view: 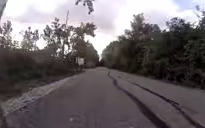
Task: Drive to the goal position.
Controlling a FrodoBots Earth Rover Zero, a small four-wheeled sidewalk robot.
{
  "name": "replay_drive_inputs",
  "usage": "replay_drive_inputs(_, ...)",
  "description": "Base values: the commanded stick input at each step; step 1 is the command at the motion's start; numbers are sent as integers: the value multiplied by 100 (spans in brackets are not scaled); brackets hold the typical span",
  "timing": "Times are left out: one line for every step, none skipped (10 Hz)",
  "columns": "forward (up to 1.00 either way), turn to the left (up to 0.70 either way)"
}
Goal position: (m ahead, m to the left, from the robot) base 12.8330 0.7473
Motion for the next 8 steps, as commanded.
replay_drive_inputs(70, -29)
replay_drive_inputs(70, -32)
replay_drive_inputs(70, -29)
replay_drive_inputs(70, -27)
replay_drive_inputs(70, -3)
replay_drive_inputs(70, 0)
replay_drive_inputs(70, 0)
replay_drive_inputs(70, 0)
